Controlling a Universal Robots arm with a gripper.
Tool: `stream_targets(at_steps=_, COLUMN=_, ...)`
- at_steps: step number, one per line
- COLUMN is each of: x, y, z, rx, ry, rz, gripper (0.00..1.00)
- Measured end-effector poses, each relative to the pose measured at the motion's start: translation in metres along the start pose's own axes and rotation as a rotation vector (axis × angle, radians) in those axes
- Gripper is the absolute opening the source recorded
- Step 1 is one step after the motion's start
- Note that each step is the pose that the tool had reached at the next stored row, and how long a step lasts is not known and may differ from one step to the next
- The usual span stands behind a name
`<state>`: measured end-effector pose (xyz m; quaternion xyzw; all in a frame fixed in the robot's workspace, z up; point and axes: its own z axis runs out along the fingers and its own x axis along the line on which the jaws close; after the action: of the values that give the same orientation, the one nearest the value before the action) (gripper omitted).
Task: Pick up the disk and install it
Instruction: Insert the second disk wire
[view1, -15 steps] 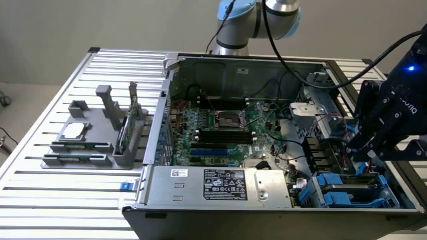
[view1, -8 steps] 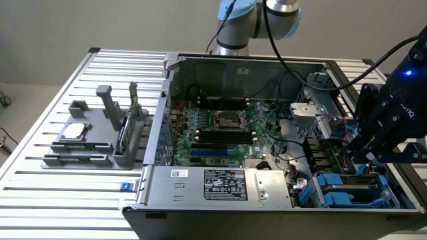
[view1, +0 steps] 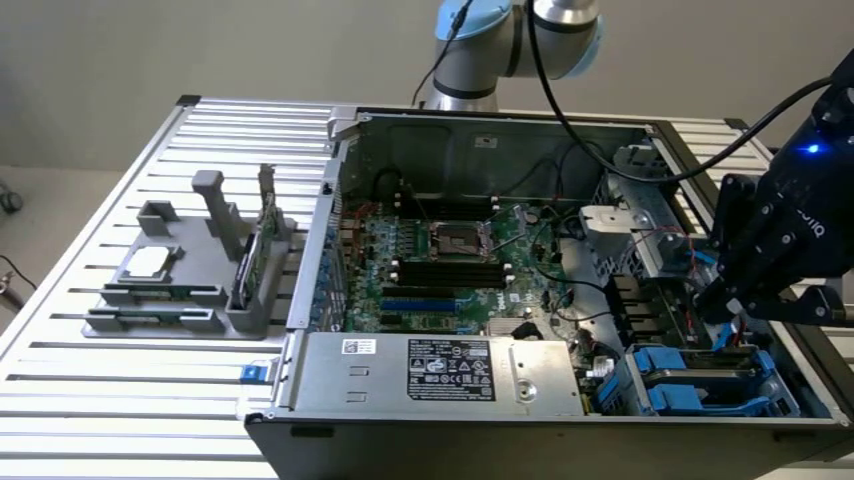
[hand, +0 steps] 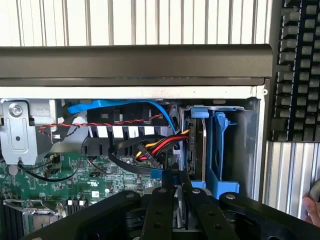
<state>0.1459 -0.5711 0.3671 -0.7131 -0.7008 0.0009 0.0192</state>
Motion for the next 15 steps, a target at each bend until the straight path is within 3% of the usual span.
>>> stream_targets(at_steps=15, x=-0.005, y=0.0005, z=0.0112, rx=-0.0001, ry=0.0001, rz=0.004, gripper=0.17)
